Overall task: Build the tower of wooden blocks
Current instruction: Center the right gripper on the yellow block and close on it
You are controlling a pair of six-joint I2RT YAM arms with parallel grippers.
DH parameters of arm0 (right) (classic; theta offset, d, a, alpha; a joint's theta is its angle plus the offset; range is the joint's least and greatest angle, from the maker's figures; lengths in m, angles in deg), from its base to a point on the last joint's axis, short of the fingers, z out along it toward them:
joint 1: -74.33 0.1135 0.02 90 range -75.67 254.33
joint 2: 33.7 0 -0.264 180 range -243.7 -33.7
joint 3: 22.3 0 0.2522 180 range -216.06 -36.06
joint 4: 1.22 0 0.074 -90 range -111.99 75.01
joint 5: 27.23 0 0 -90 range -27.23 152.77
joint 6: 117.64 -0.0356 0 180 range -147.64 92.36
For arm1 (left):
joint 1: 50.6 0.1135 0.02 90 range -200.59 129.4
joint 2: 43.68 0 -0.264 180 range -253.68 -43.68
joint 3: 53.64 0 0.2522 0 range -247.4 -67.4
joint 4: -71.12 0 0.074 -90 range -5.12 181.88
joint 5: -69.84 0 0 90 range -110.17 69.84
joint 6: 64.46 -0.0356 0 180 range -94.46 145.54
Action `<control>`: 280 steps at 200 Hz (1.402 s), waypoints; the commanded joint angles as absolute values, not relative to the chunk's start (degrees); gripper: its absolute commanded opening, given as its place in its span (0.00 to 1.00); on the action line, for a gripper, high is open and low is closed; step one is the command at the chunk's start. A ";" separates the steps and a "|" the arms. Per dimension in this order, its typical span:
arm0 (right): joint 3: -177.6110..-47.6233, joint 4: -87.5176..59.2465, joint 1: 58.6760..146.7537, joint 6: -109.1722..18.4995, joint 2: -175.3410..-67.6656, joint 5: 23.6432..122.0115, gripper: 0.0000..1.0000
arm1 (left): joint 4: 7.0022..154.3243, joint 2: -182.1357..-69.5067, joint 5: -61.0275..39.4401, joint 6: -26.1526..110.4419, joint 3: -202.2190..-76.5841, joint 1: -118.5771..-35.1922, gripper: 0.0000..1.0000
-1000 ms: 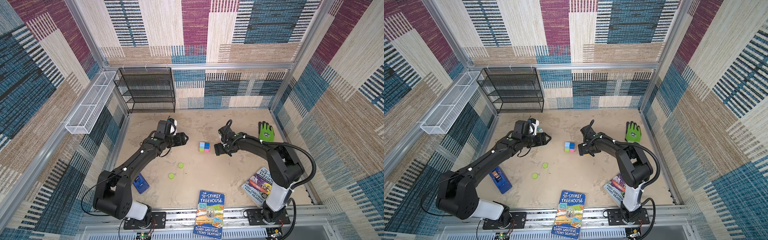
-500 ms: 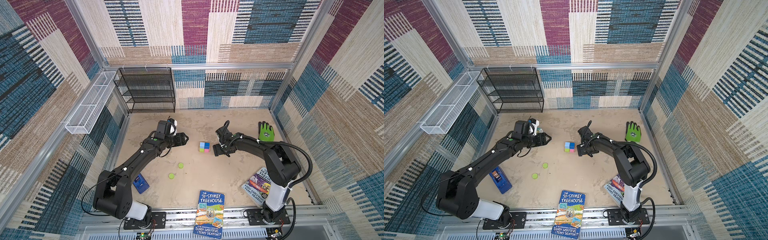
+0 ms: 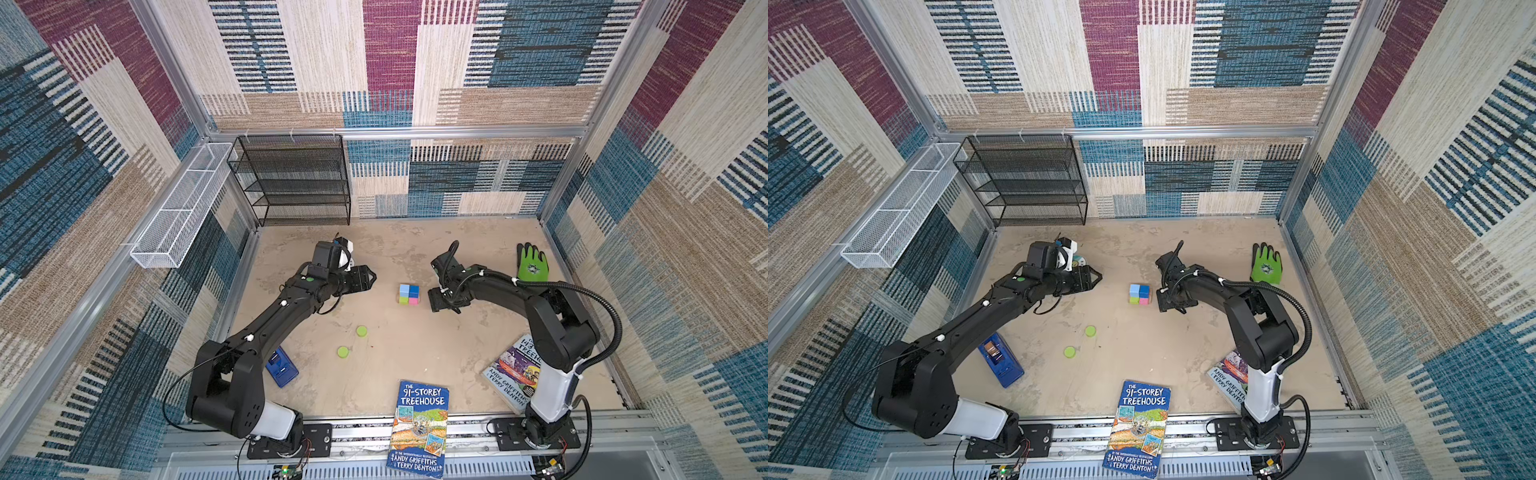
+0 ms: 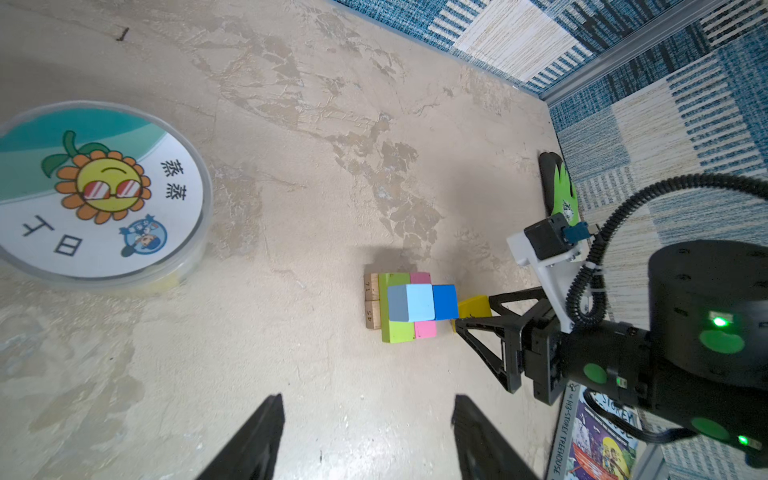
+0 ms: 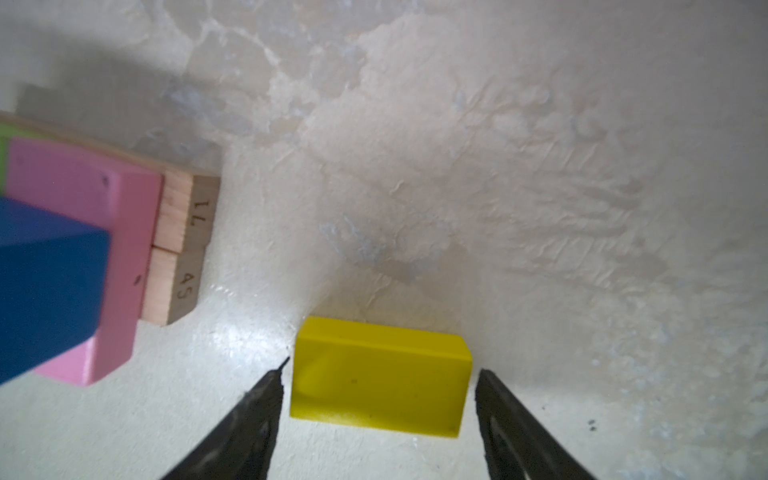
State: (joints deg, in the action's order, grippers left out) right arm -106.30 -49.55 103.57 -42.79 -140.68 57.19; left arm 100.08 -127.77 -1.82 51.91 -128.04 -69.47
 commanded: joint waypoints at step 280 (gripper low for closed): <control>-108.40 -51.79 104.44 -45.03 -142.17 55.18 0.59 | 97.80 -127.29 -0.13 52.71 -127.01 -68.17 0.69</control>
